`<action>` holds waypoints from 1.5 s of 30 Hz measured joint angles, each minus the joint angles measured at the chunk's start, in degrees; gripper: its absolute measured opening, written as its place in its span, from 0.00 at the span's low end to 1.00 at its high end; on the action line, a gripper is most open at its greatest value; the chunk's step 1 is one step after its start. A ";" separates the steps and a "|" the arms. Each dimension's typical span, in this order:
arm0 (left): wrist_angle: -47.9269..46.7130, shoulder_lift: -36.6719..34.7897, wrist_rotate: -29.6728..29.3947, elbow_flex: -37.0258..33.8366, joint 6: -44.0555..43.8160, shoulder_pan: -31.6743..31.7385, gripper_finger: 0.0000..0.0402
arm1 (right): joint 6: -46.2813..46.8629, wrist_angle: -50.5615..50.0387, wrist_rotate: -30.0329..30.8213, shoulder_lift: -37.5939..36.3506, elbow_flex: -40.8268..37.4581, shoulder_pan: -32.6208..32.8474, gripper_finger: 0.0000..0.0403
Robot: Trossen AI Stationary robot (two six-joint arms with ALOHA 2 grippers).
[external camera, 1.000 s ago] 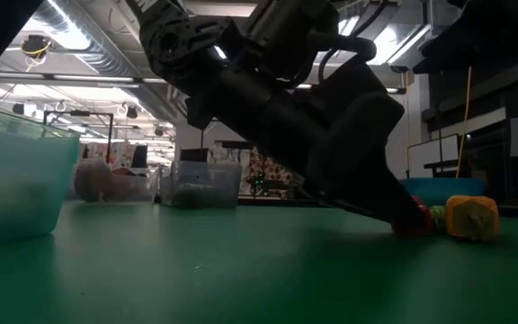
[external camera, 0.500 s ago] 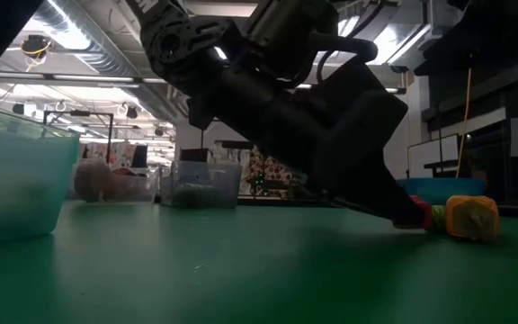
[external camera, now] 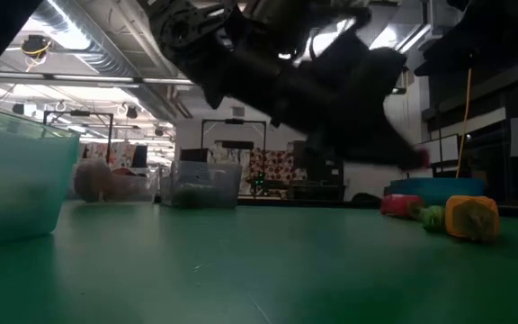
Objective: Sort produce into baskets
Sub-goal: Put the red small chili pepper into the white bin
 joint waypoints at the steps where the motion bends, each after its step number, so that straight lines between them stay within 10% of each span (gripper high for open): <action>1: 2.30 -0.06 -0.03 0.00 0.01 0.11 0.15 | 0.00 -0.01 0.00 -0.02 0.00 0.00 0.87; 19: 5.20 1.63 -4.28 15.74 10.19 1.68 0.14 | -0.01 0.46 0.00 0.00 0.00 -0.02 0.87; 35: 4.59 24.29 4.10 44.03 13.93 1.81 0.14 | -1.51 0.07 0.55 -0.02 0.00 -0.02 0.87; 45: 4.58 28.42 1.95 50.07 11.88 1.84 0.11 | -1.51 -0.06 0.57 0.00 0.00 -0.02 0.87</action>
